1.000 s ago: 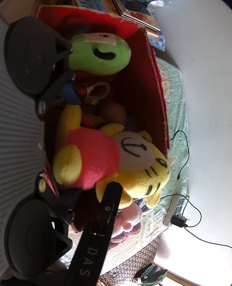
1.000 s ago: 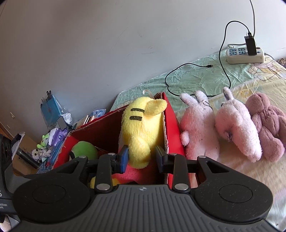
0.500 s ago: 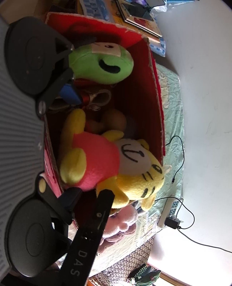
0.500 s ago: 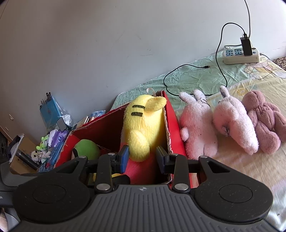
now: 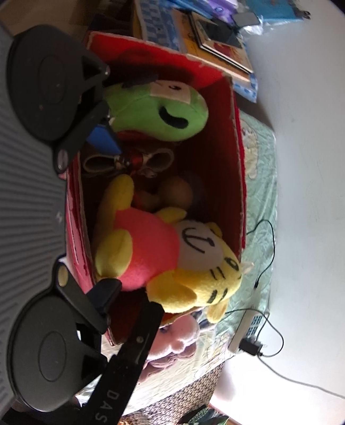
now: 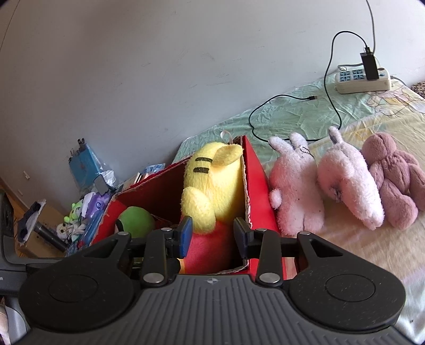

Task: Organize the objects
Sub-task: 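Raise the right gripper out of the red box, then move the right gripper toward the mauve teddy bear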

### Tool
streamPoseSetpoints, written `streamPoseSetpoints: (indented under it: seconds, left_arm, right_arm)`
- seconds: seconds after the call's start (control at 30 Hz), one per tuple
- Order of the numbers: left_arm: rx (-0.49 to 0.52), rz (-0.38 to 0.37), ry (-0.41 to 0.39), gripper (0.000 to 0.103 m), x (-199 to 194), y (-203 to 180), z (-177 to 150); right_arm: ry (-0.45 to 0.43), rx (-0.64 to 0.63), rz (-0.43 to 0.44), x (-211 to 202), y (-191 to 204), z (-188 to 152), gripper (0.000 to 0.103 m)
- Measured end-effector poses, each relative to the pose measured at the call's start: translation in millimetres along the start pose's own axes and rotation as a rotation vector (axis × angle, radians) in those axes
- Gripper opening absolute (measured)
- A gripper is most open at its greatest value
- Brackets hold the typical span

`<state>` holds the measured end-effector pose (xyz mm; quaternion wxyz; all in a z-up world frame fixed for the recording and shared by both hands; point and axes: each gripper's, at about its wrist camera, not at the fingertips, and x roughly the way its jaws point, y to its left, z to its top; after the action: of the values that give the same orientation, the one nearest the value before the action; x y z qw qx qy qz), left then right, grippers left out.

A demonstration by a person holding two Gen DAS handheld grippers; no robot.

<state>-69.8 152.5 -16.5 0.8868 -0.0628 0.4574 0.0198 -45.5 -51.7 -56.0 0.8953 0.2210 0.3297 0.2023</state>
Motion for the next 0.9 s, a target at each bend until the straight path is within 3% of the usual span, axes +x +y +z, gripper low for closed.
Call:
streamPoseSetpoints:
  seconds: [0.27, 0.43, 0.9]
  left_arm:
    - [-0.020, 0.123, 0.003, 0.099, -3.4, -14.5, -1.6]
    - [0.017, 0.260, -0.021, 0.099, -11.5, -37.9, 1.3]
    - [0.008, 0.388, -0.045, 0.099, -20.5, -93.2, 9.4]
  right_arm:
    - [0.035, -0.009, 0.077, -2.5, -11.3, 7.5, 0.038]
    - [0.054, -0.026, 0.128, -8.7, -20.3, 15.1, 0.038]
    - [0.087, -0.022, 0.175, -28.9, -72.0, 40.9, 0.039]
